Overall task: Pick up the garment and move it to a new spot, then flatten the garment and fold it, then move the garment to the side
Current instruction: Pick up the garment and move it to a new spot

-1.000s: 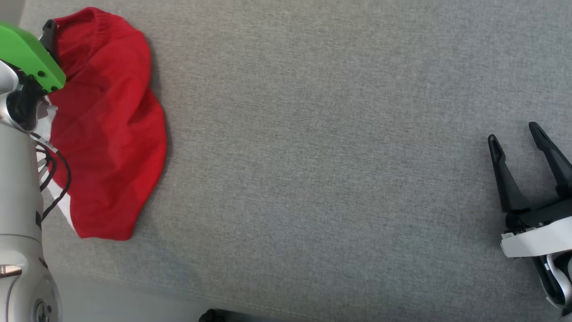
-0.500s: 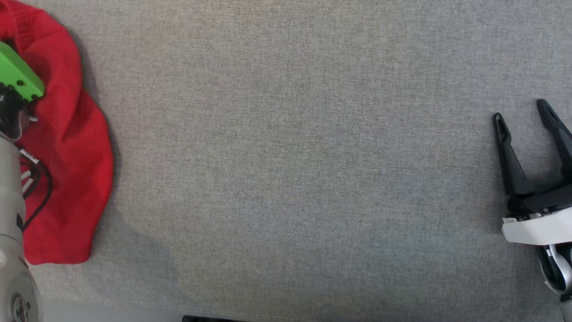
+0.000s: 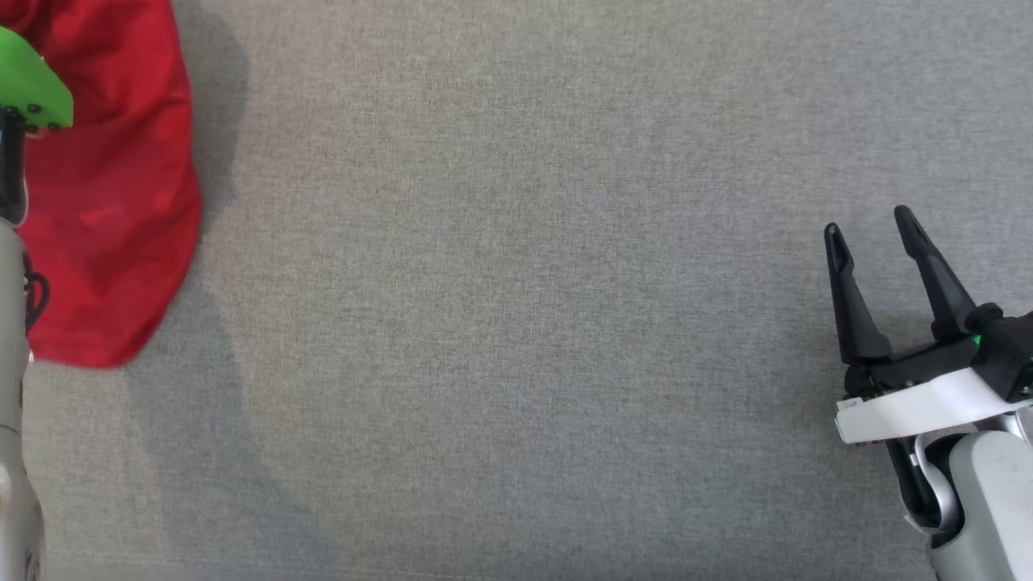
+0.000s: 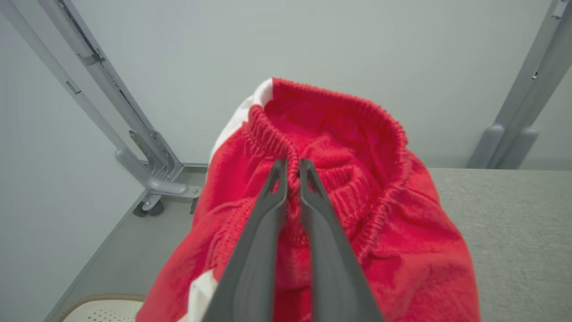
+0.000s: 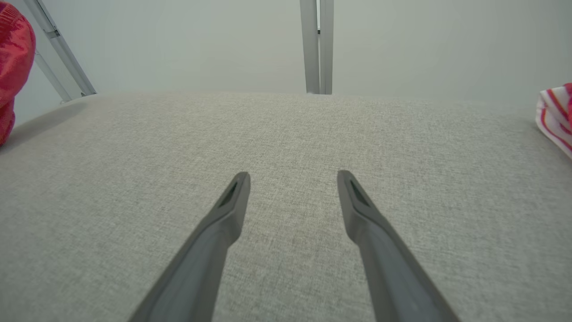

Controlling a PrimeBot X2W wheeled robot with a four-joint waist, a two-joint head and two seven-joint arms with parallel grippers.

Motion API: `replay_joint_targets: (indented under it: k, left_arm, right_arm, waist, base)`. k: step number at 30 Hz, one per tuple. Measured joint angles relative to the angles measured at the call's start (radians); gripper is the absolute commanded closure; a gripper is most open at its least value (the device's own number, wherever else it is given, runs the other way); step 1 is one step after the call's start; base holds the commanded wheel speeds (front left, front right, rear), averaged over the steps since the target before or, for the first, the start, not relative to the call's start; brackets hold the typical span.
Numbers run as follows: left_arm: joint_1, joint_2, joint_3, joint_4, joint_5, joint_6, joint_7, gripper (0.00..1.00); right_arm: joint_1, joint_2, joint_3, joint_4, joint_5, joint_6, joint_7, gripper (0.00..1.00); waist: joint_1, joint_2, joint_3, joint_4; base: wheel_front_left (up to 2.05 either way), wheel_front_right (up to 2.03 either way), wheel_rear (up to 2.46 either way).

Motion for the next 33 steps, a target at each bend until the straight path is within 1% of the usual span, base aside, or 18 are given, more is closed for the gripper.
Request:
replay_joint_targets:
  k: [4,7,10,14,18,22,26,29,33]
  left_arm:
    - [0.021,0.038,-0.110,-0.116,-0.028,0.000,-0.006,1.00]
    - [0.042,0.062,-0.190,-0.218,-0.053,0.000,0.017,1.00]
    - [0.070,0.072,-0.254,-0.333,-0.126,0.000,0.061,1.00]
    - [0.106,0.098,-0.326,-0.482,-0.200,0.000,0.124,1.00]
    - [0.128,0.118,-0.369,-0.594,-0.233,-0.001,0.162,1.00]
    - [0.136,0.117,-0.414,-0.665,-0.246,-0.001,0.185,1.00]
    - [0.137,0.109,-0.467,-0.706,-0.242,-0.001,0.187,1.00]
    - [0.137,0.093,-0.529,-0.738,-0.239,-0.001,0.174,1.00]
    - [0.165,0.083,-0.612,-0.771,-0.249,-0.001,0.135,1.00]
  right_arm:
    - [-0.002,0.044,0.013,0.019,0.011,0.000,0.000,0.00]
    - [0.002,0.074,0.021,0.029,0.014,0.000,0.000,0.00]
    - [0.014,0.095,0.024,0.035,0.016,0.000,0.000,0.00]
    - [0.042,0.111,0.014,0.041,0.018,0.000,0.000,0.00]
    - [0.047,0.123,0.016,0.040,0.020,0.000,0.000,0.00]
    - [0.048,0.133,0.016,0.038,0.024,0.000,0.000,0.00]
    - [0.049,0.142,0.011,0.038,0.026,0.000,0.000,0.00]
    - [0.051,0.146,0.009,0.038,0.027,0.000,0.000,0.00]
    - [0.058,0.150,0.007,0.038,0.027,0.000,0.000,0.00]
  waist:
    - [0.0000,0.0000,-0.072,-0.019]
    - [-0.0001,0.0000,-0.125,-0.040]
    - [0.0000,0.0000,-0.175,-0.069]
    - [-0.0001,0.0000,-0.227,-0.127]
    - [0.0000,0.0000,-0.263,-0.199]
    - [-0.0001,0.0000,-0.287,-0.275]
    - [-0.0001,0.0000,-0.304,-0.341]
    - [-0.0001,0.0001,-0.315,-0.388]
    - [-0.0001,0.0000,-0.327,-0.427]
  base:
    - [0.00,0.00,0.00]
    - [0.00,0.00,0.00]
    - [0.00,0.00,0.00]
    - [0.00,0.00,0.00]
    - [0.00,0.00,0.00]
    - [0.00,0.00,0.00]
    - [0.00,0.00,0.00]
    - [0.00,0.00,0.00]
    - [0.00,0.00,0.00]
